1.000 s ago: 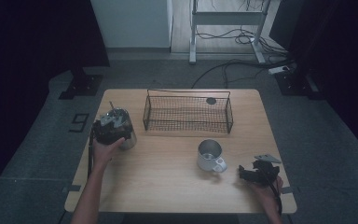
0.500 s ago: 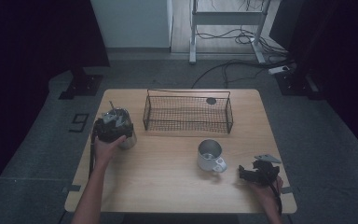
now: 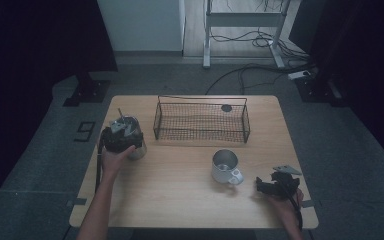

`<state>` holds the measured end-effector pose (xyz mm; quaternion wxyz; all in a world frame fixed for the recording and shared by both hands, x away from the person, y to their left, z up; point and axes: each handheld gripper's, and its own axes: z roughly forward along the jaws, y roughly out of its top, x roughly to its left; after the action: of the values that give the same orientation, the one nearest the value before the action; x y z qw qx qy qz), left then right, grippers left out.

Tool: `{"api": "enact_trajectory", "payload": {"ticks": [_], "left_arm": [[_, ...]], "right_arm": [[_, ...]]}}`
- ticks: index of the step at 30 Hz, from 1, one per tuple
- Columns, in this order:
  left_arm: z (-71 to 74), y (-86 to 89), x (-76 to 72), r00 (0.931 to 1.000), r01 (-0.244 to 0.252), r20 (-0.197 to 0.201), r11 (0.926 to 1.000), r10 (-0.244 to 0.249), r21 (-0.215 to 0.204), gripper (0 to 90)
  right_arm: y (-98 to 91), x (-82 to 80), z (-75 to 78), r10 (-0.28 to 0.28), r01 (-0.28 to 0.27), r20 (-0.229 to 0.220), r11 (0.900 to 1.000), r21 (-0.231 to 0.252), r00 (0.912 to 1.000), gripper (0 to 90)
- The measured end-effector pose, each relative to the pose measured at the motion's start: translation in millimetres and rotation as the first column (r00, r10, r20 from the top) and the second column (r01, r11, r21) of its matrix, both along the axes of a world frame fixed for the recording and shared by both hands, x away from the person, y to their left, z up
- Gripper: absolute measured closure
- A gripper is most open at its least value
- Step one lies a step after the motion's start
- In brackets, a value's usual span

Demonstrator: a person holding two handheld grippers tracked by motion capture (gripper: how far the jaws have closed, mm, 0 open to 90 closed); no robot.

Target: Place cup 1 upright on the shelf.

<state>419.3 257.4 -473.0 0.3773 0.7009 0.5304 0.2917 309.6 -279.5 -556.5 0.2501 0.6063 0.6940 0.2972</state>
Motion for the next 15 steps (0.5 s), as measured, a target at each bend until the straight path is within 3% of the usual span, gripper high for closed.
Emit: {"api": "enact_trajectory", "payload": {"ticks": [8,15], "left_arm": [[10.3,-0.8,-9.7,0.9995,0.023,0.022,0.9988,-0.022,-0.043,4.1],[18.8,2.6,-17.6,0.9991,0.018,0.038,0.9983,-0.016,-0.056,4.1]], "right_arm": [[-0.1,0.0,0.0,0.0,0.0,0.0,1.0,0.0,1.0,0.6],[-0.1,0.0,0.0,0.0,0.0,0.0,1.0,0.0,1.0,0.6]]}}
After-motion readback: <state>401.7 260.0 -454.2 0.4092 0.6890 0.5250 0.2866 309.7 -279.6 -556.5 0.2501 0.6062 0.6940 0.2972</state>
